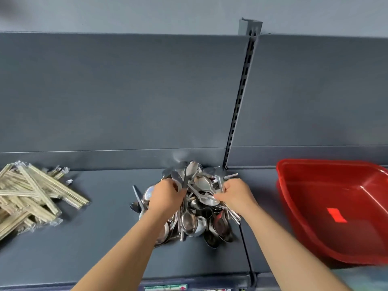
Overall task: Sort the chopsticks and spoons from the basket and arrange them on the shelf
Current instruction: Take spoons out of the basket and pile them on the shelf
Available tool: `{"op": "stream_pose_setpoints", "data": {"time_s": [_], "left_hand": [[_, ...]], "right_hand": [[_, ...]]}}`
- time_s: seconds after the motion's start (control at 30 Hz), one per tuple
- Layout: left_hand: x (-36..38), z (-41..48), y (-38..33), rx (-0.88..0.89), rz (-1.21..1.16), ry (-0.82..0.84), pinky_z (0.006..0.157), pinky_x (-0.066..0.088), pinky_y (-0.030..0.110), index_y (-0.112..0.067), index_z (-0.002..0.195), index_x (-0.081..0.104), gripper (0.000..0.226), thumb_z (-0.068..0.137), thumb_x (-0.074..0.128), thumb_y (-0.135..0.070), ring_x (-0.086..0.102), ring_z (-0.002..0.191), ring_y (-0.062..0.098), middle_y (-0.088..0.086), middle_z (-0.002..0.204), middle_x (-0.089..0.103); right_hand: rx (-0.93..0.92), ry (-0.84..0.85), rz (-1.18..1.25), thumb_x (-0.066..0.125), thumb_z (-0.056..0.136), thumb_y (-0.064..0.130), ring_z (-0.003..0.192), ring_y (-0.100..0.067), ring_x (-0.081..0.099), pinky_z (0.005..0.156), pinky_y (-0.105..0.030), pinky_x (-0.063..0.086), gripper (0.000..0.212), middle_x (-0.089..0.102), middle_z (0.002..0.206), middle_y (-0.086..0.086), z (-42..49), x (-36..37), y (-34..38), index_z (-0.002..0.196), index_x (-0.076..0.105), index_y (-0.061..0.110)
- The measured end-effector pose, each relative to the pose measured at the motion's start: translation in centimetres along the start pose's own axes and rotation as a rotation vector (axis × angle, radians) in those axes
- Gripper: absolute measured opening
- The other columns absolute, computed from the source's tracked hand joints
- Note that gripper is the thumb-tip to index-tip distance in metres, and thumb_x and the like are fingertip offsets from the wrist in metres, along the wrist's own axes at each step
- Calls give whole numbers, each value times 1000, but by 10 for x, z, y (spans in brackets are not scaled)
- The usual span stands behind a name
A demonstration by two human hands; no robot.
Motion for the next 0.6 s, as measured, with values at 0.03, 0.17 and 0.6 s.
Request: {"op": "stream_pose_setpoints", "data": {"time_s": [0.03, 0.17, 0.6], "left_hand": [[-2, -1, 1, 13, -29, 3, 45, 39, 24, -11, 69, 61, 25, 85, 64, -31, 49, 46, 13, -1, 54, 59], [-14, -6, 2, 73, -8, -17, 51, 42, 29, -14, 69, 50, 29, 88, 57, -35, 52, 53, 20, 2, 60, 58], [-116, -62, 81, 4, -166, -275, 72, 49, 29, -24, 100, 64, 18, 87, 62, -36, 62, 76, 11, -16, 82, 63]], "right_hand": [[6, -17, 2, 74, 72, 20, 52, -17, 25, 49, -29, 20, 47, 29, 54, 2, -3, 0, -1, 56, 30, 17], [19, -79, -35, 68, 79, 30, 56, -21, 34, 53, -32, 27, 38, 39, 58, 0, -15, -4, 0, 62, 36, 17], [-183, -161, 182, 62, 89, 35, 113, -19, 58, 88, -30, 43, 37, 63, 120, -3, -46, 23, 75, 121, 62, 15]]}}
Point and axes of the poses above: each hand's wrist, its own z-axis towards the middle knuckle, its own x-axis out of the palm, y = z × x, the point moved 6 cm from there along z, towards the middle knuckle
